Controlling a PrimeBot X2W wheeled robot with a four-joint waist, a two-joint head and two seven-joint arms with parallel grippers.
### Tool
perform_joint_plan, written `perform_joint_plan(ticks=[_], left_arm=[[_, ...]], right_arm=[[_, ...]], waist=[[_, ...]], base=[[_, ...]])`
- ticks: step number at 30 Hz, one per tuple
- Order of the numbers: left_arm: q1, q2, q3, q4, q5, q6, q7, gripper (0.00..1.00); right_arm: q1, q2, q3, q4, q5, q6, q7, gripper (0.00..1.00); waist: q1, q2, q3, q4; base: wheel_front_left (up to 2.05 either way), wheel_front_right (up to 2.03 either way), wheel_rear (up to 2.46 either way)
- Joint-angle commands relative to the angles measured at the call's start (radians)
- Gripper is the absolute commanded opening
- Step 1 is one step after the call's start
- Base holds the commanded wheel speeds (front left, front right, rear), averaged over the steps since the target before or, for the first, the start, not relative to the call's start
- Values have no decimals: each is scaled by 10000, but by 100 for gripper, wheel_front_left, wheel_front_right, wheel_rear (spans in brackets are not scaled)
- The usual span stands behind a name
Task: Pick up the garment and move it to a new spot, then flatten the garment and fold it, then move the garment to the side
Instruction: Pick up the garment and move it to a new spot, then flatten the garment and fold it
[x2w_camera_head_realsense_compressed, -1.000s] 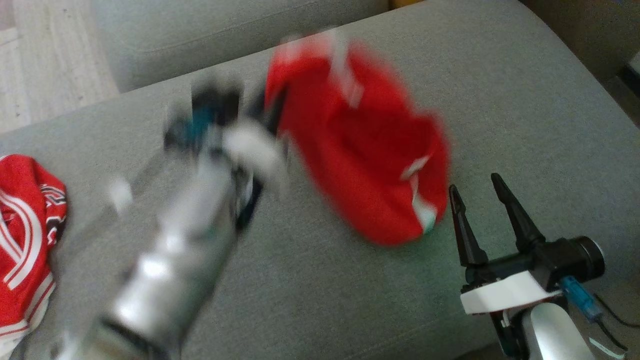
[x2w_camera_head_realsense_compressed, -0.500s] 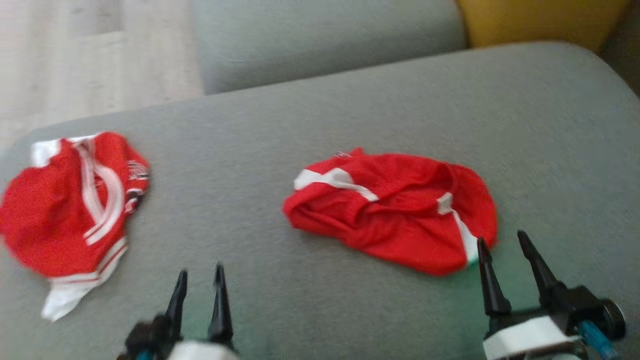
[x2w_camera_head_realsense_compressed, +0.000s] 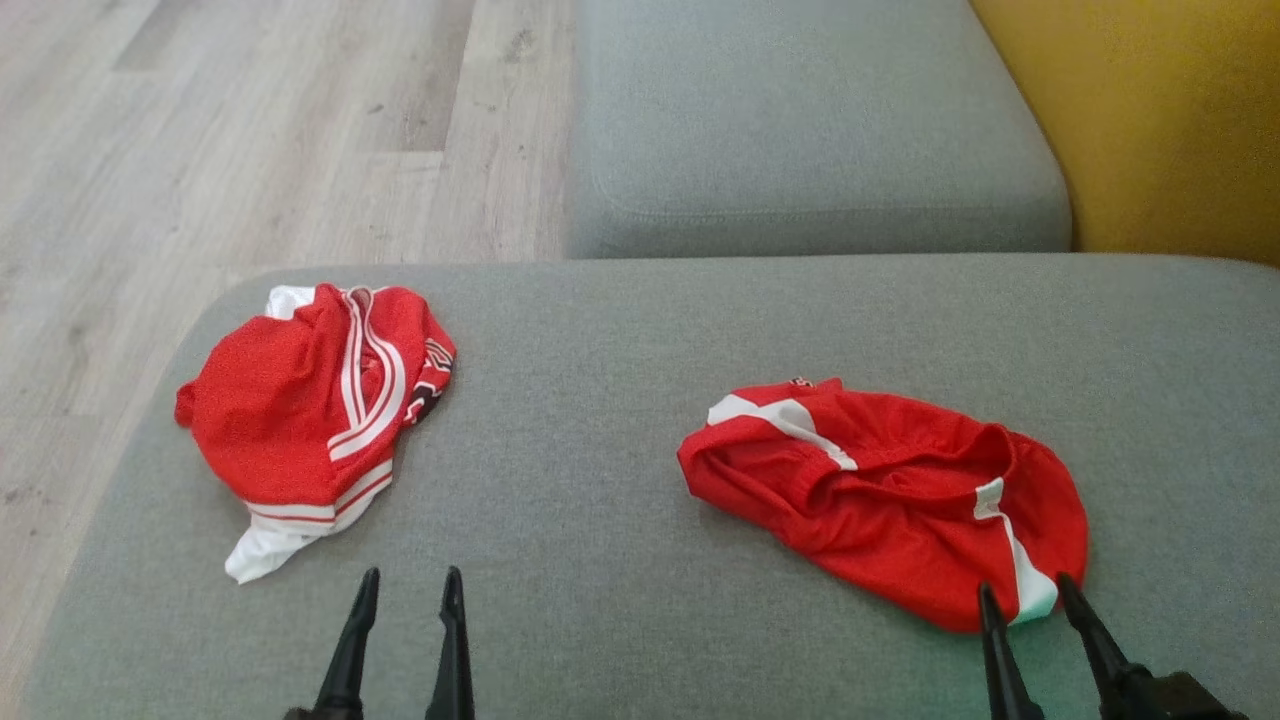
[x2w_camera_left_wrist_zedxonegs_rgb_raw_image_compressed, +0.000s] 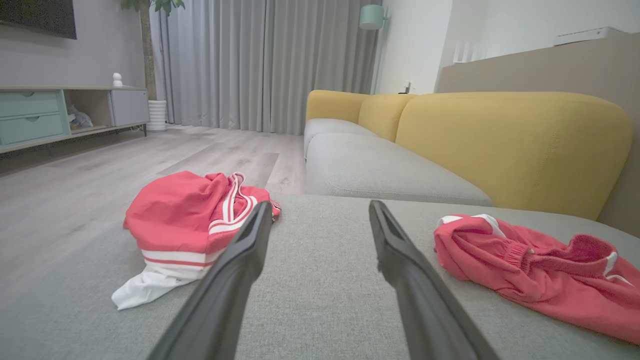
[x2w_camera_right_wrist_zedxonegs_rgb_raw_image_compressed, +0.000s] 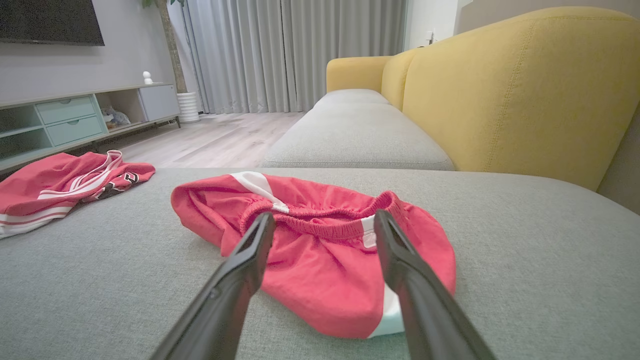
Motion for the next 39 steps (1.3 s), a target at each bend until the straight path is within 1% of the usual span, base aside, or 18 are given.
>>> perform_joint_plan(ticks=[1,3,5,12,32,34,36,39], left_arm=[[-366,-61,265,-374,179,-53,-106,100],[-287,-61,182,-354,375,-128,-106,100],[-179,-61,101,-331,445,-108,-106,100],[39,-62,-71,-183,424,-63,-106,100],[54,-62,-181,42,228,185,-107,100],[30,-62,-196,42,94,241,-107,100],[-142,-62,-337,212,-11,176,-107,100],[-719,-62,-693,466,-86,81,-107,100]], right_arm=[[-308,-74,223,-346,65,67,-38,100],[-252,-74,236,-320,88,67,-38,100],[-233,-74,273,-295,97,67,-38,100],[-171,-74,467,-267,27,67,-38,100],[-188,-74,276,-181,109,67,-38,100],[-220,-74,272,-206,71,67,-38,100],[-301,-74,291,-225,16,67,-38,100],[-434,-74,296,-265,0,67,-38,100]], waist=[[3,0,-107,25],[3,0,-165,-41],[3,0,-202,-106],[3,0,-346,-179],[3,0,-353,-285],[3,0,-256,-396],[3,0,-126,-602],[3,0,133,-1114]], base=[[0,0,0],[0,0,0],[0,0,0],[0,0,0],[0,0,0],[0,0,0],[0,0,0],[0,0,0]])
